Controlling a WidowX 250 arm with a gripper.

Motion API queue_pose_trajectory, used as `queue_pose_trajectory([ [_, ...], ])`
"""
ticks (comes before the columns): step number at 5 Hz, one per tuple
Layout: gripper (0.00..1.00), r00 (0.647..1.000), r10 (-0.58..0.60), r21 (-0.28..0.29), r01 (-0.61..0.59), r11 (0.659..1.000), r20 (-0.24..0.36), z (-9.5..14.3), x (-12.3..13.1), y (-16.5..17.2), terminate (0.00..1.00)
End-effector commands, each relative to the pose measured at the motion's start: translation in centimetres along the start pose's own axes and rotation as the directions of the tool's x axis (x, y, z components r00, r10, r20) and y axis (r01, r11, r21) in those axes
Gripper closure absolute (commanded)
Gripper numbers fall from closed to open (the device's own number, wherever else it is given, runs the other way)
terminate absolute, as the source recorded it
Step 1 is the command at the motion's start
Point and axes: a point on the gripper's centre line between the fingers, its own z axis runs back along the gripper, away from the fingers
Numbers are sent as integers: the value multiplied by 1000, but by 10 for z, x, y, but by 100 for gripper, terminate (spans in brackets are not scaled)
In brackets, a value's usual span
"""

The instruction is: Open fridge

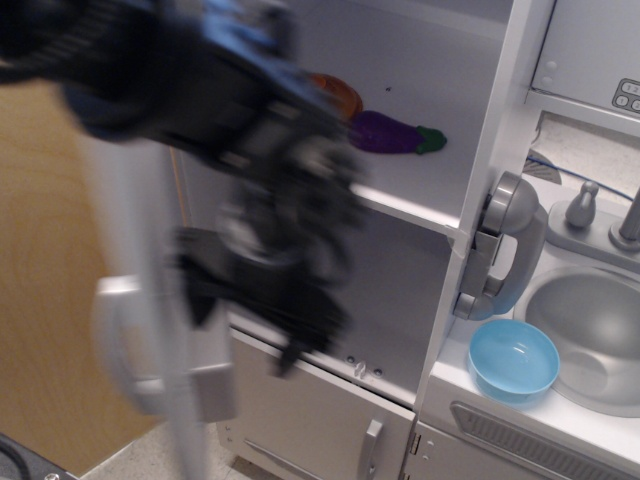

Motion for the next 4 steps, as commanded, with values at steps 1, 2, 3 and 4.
queue_pose_trajectory([
  [1,0,990,144,-26,-144,989,-13,1,-1,52,0],
  [2,0,989,139,-3,-139,990,-57,-10,4,65,0],
  [3,0,994,93,-41,-95,995,-61,-2,16,63,0],
  [4,0,998,-43,-96,38,995,-48,10,29,51,100],
])
